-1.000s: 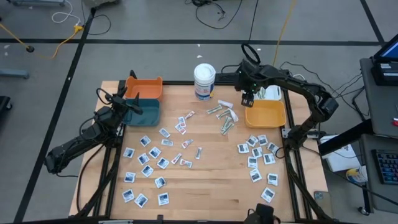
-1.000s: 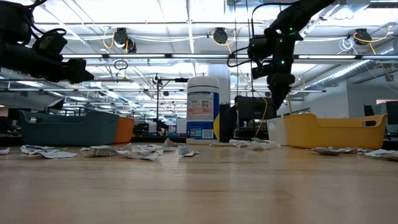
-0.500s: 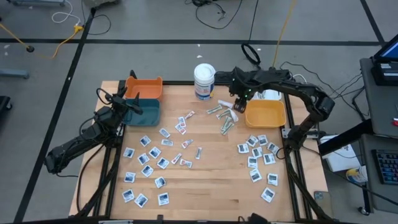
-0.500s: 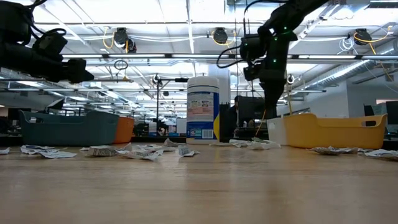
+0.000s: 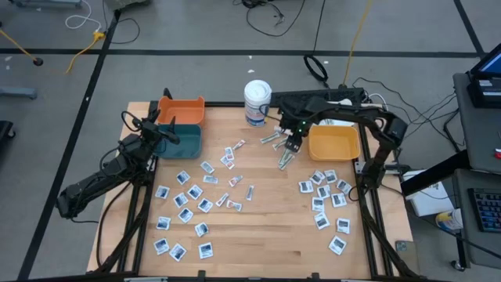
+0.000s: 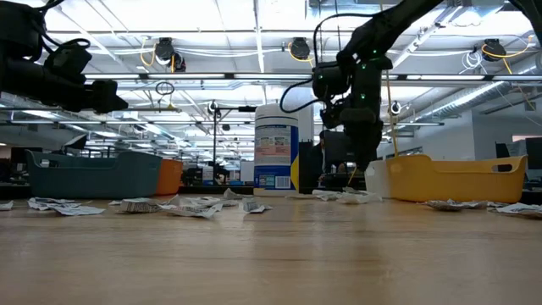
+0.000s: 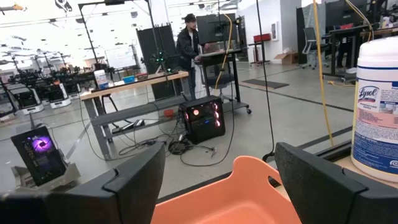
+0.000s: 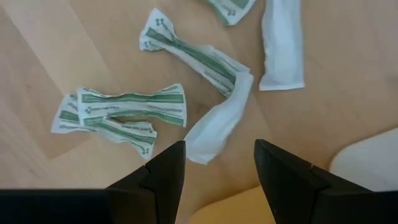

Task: Pick & Place First Aid Supplies
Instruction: Put the green bandage into the white bin

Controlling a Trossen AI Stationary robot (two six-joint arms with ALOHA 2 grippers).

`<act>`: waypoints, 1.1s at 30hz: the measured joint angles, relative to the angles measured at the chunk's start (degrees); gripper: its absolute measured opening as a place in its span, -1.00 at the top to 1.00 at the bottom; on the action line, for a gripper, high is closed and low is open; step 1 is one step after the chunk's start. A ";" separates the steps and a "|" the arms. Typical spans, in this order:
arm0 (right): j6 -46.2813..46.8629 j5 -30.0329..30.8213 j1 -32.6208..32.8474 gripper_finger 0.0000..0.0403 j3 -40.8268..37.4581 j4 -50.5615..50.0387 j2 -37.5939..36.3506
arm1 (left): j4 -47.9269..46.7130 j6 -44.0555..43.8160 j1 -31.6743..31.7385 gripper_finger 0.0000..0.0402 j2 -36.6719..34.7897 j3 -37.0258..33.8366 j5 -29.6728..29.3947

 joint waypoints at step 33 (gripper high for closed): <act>0.83 0.20 0.54 0.98 -0.83 5.97 6.82 | 0.00 0.00 0.00 -0.53 0.00 0.00 0.00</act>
